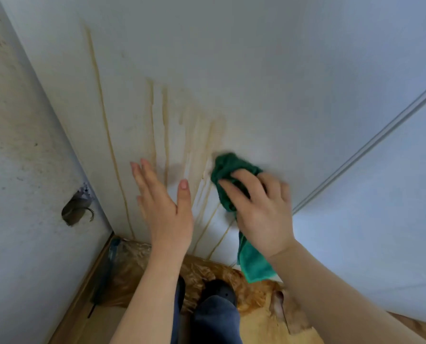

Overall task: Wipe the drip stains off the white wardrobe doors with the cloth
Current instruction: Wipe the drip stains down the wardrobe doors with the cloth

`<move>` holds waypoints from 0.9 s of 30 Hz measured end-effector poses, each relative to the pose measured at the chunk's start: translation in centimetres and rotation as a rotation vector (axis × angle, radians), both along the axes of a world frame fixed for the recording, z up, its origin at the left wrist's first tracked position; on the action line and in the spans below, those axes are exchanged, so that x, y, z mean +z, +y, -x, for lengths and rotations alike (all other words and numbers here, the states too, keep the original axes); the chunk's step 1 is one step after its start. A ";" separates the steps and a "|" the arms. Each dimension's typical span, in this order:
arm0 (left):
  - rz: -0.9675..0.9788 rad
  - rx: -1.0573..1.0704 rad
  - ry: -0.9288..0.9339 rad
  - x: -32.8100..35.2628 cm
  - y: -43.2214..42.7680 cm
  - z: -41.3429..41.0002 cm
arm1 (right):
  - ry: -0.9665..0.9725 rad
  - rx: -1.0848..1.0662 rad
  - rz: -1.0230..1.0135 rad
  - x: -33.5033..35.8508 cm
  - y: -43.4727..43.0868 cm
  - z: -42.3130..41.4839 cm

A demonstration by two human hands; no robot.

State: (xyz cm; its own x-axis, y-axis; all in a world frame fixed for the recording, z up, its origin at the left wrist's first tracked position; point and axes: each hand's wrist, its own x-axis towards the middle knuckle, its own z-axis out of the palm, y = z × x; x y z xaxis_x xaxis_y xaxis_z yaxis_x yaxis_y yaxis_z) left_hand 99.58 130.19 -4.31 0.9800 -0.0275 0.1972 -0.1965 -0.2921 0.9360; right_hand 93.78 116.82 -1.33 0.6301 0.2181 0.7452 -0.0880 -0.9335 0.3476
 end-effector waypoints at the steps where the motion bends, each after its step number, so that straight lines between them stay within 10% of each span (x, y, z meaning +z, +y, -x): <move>1: -0.003 0.003 0.000 -0.1 -0.1 0.0 | -0.116 -0.019 -0.045 1.6 0.4 -0.7; 5: -0.019 -0.035 0.036 -0.6 -1.2 -0.2 | -0.416 -0.042 -0.122 5.0 1.2 -3.8; 12: -0.003 0.007 0.044 -1.0 0.0 -0.2 | 0.088 0.070 0.114 -1.8 0.0 -1.0; 19: 0.048 0.061 0.054 -0.5 -0.1 -0.7 | -0.427 -0.043 -0.214 6.5 3.1 -5.1; 27: 0.197 0.129 0.109 -1.5 1.0 -1.1 | 0.181 0.124 0.193 -2.0 1.5 -3.0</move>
